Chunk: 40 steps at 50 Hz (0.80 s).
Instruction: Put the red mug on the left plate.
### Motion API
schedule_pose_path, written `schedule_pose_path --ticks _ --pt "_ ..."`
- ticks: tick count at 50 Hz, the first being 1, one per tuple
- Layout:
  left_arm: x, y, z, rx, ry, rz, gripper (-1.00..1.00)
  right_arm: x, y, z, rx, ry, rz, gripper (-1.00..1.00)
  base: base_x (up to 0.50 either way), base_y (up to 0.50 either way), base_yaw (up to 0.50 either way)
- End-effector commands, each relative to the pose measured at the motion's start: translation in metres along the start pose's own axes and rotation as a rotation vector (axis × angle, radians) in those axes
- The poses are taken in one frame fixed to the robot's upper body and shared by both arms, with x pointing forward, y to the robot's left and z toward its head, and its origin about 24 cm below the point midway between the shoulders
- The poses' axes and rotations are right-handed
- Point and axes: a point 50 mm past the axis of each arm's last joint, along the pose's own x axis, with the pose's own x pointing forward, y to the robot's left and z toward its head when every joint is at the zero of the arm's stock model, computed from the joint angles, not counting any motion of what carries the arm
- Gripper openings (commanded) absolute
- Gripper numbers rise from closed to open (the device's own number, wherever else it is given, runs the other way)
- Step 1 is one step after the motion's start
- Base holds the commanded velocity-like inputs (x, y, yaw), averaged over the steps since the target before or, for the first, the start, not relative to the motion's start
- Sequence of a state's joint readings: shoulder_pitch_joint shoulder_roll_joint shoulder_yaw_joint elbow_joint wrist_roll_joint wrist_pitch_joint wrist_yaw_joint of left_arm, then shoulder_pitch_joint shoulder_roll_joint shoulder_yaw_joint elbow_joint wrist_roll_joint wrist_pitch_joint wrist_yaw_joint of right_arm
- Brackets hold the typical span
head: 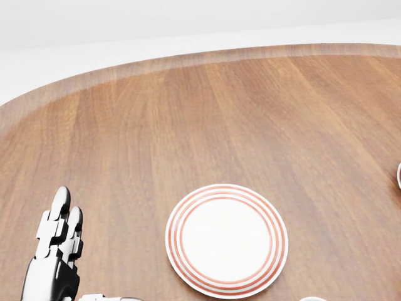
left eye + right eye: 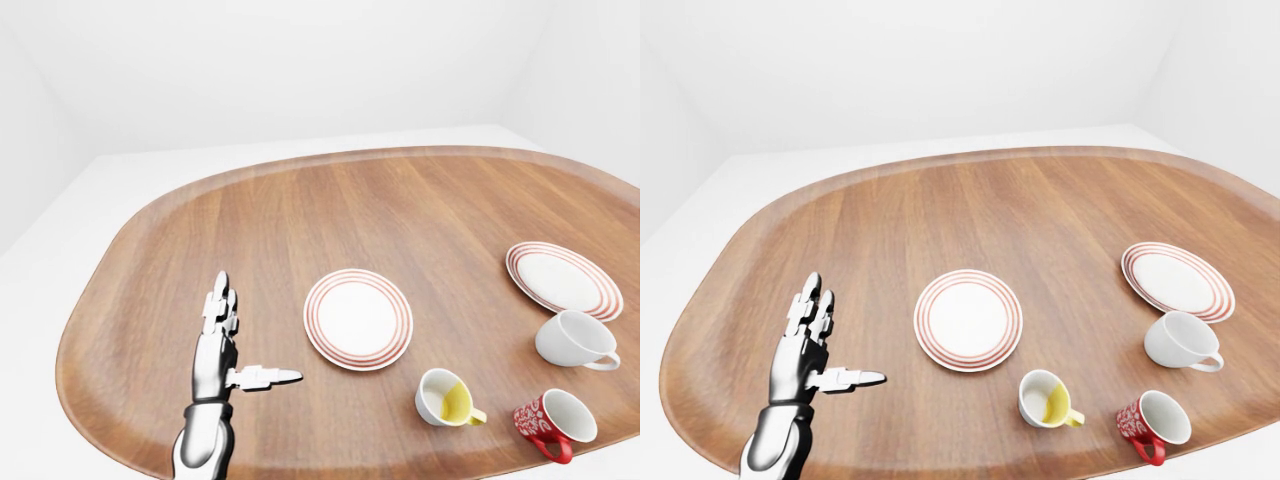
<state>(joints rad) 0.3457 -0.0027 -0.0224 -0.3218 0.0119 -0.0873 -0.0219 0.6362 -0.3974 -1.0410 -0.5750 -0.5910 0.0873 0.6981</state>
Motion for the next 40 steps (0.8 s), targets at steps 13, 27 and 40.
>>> schedule_pose_path --ticks 13,27,40 --pt "0.002 -0.001 0.001 0.008 -0.007 0.006 1.0 0.093 0.01 0.015 -0.005 0.139 0.003 1.0 0.0 0.0 0.0" --pt "0.002 -0.001 0.0 0.011 -0.004 0.005 1.0 0.093 0.02 0.009 0.021 0.143 0.048 1.0 0.0 0.0 0.0" --pt "0.003 -0.002 0.001 0.014 -0.007 0.004 1.0 0.117 0.047 0.008 0.127 0.102 0.206 1.0 0.0 0.0 0.0"
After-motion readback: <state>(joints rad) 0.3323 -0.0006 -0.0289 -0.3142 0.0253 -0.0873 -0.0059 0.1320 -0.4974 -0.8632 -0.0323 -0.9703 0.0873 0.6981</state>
